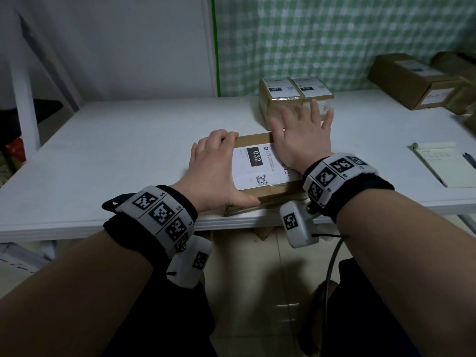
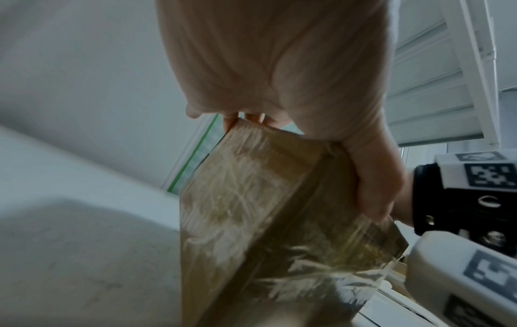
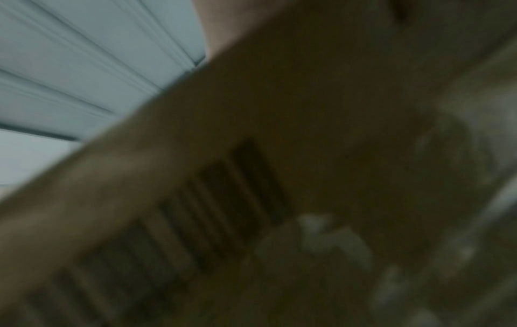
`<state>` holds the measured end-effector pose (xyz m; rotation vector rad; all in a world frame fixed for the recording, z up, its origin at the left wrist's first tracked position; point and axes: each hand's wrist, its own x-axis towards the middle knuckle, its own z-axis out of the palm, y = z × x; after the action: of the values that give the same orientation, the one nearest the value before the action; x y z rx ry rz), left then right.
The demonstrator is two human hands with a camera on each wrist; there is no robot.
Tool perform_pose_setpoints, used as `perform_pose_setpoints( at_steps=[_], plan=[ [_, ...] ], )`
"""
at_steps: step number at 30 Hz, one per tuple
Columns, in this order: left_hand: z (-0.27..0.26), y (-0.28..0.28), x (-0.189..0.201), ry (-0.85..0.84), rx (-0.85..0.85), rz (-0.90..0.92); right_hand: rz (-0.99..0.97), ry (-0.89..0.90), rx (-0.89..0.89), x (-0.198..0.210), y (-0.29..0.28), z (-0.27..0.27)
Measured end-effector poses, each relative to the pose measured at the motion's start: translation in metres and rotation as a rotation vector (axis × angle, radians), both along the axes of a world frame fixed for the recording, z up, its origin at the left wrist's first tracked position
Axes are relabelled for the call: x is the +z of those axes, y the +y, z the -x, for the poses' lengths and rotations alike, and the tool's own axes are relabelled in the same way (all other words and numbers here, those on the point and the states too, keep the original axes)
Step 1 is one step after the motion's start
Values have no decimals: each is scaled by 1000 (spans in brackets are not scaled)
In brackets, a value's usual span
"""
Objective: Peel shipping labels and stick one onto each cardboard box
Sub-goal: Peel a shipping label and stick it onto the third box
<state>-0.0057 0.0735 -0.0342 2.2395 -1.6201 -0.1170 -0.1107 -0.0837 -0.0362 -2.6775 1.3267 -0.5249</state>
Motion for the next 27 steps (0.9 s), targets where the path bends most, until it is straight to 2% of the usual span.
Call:
perform_pose_setpoints(
  at_steps=[13, 17, 21, 27],
  plan=[
    [-1, 0, -2, -33, 13, -13, -80, -120, -126, -5, -9, 26],
    [-6, -4, 0, -17, 3, -45, -47, -134, -7, -9, 0, 40],
    [-13, -14, 9, -51, -22, -144, -90, -124, 90, -12, 7, 46],
    [-10, -34, 30, -78, -52, -407, -173, -129, 17, -12, 8, 42]
  ],
)
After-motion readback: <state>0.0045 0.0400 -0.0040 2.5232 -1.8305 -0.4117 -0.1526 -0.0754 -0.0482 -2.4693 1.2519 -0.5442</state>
